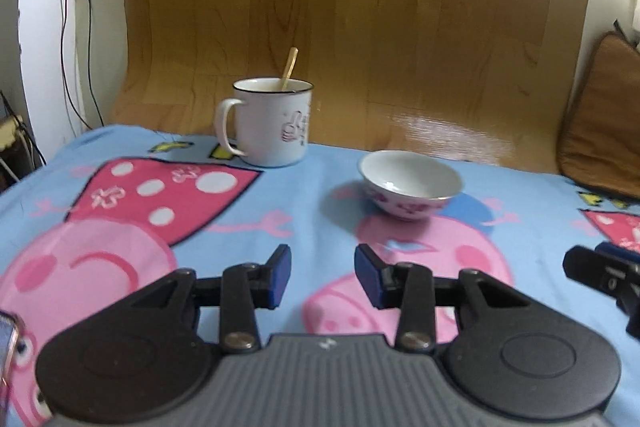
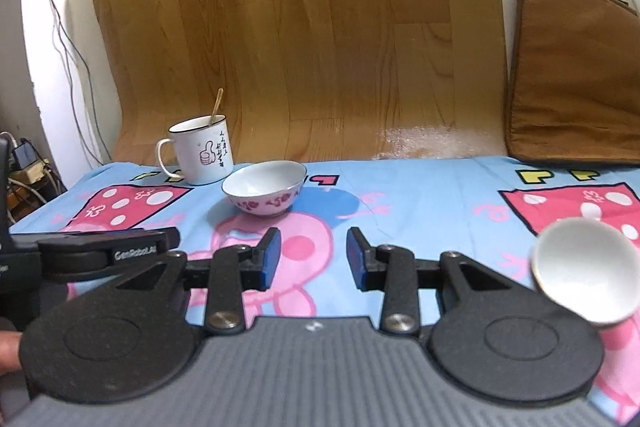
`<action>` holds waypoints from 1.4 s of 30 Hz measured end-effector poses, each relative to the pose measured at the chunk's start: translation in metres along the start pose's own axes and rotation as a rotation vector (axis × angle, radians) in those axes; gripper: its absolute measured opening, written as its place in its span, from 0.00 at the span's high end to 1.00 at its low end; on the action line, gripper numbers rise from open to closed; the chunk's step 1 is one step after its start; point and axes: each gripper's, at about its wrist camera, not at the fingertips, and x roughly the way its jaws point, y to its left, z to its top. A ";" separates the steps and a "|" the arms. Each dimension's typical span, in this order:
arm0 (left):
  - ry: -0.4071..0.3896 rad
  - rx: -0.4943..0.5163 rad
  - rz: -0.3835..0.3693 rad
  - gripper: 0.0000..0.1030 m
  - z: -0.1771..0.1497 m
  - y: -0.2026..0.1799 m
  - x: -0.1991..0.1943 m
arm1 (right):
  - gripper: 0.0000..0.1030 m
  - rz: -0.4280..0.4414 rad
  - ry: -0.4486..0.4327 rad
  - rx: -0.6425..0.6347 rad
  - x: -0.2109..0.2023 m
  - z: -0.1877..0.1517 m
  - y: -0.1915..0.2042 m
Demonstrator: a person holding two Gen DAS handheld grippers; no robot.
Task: Organize plates and bowls
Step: 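Reach the right gripper to the floral bowl beside the mug and grip its rim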
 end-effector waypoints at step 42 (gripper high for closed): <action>-0.028 -0.077 -0.021 0.00 -0.004 0.018 0.004 | 0.57 0.008 0.105 0.122 0.057 -0.011 -0.016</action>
